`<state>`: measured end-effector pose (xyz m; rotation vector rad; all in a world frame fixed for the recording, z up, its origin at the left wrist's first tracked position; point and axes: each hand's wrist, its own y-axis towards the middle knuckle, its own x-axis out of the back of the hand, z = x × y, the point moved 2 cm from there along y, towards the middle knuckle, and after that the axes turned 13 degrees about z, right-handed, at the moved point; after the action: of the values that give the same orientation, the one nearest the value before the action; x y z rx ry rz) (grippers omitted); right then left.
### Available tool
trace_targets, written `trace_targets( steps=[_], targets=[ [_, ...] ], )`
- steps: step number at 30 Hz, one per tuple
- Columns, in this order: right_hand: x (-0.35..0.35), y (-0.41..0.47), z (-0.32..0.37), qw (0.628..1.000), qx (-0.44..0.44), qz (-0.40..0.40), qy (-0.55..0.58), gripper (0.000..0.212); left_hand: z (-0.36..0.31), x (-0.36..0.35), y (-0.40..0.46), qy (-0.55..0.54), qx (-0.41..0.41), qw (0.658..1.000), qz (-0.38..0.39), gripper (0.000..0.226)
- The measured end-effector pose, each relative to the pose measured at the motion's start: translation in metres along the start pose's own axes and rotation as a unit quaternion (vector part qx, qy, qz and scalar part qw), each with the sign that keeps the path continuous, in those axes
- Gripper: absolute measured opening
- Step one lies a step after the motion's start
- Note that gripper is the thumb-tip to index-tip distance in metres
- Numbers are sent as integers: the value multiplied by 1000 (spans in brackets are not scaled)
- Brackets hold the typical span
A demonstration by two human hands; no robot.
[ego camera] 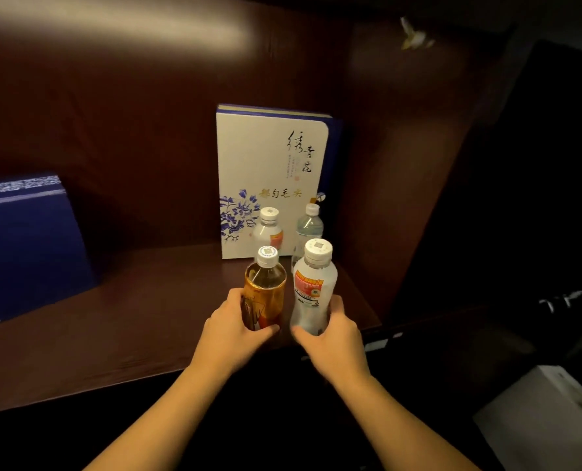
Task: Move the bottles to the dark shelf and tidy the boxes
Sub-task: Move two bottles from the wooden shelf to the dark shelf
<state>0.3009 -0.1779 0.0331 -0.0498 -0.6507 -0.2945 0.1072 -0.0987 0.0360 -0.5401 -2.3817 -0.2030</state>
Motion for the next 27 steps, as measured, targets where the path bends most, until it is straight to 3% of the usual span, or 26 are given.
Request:
trace_targets(
  steps=[11, 17, 27],
  targets=[
    [151, -86, -89, 1000, 5, -22, -5, 73, -140, -130, -54, -15, -31, 999, 9, 74],
    [236, -126, -139, 1000, 20, -20, 13, 69, -211, -204, -74, -6, -20, 1000, 16, 73],
    [317, -109, -195, 999, 19, -42, 6, 69, -276, -277, -36, -5, -41, 999, 6, 78]
  ],
)
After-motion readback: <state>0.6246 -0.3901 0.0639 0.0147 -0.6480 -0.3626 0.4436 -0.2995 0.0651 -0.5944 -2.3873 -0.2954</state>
